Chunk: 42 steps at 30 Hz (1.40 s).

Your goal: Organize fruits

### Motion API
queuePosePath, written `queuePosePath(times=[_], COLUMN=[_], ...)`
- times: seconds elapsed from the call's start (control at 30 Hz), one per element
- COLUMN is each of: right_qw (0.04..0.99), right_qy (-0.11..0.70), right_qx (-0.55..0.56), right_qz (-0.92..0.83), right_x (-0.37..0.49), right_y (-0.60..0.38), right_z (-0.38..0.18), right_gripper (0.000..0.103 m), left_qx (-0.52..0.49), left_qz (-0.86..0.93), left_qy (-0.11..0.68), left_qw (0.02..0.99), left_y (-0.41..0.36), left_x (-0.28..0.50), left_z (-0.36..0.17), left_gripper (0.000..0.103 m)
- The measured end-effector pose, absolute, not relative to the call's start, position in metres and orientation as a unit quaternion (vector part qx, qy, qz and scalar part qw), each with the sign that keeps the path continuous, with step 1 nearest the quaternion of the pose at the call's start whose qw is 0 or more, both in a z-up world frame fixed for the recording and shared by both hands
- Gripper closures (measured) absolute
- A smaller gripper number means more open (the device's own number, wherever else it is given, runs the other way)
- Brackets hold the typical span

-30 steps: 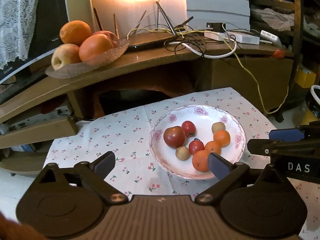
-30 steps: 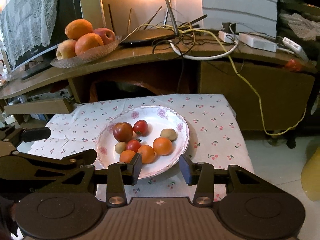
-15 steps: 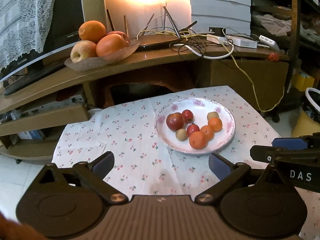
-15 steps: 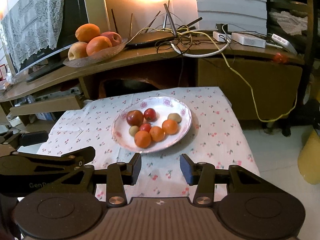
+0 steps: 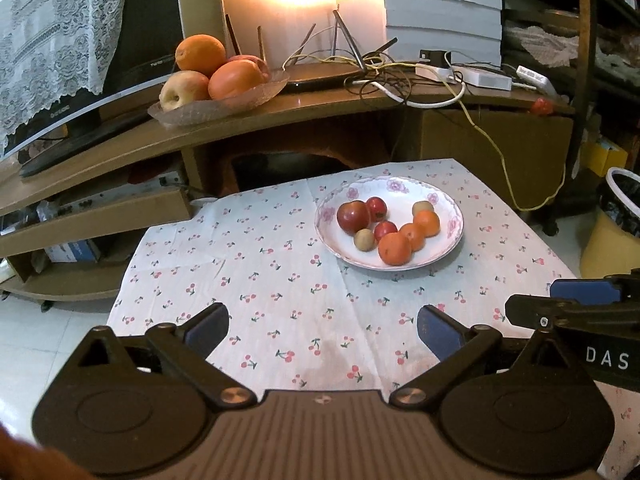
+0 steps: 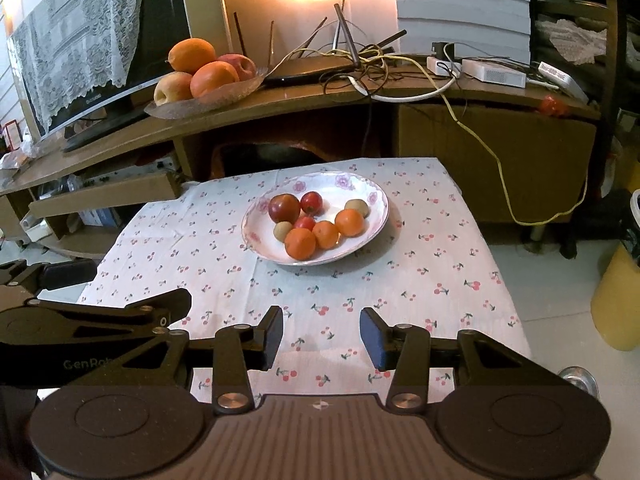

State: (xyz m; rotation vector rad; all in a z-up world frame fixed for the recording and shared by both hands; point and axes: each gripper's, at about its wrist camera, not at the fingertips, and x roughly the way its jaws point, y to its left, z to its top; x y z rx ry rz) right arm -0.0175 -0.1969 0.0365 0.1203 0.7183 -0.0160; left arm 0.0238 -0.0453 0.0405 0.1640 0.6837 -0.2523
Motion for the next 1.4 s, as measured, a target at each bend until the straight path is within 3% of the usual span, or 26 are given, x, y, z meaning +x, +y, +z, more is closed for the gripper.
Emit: queuePosePath(times=[1.4], right_qw=[0.933], right_qy=[0.358], right_qx=[0.037], right_qz=[0.003], right_x=[-0.067], right_y=[-0.175], right_z=[0.034], right_gripper=[0.058], left_qx=[0.069], left_qz=[-0.101], left_qy=[0.342], left_qw=[0.932], left_y=[-0.028], left_x=[-0.028], left_z=[0.036], left_gripper=[0.000])
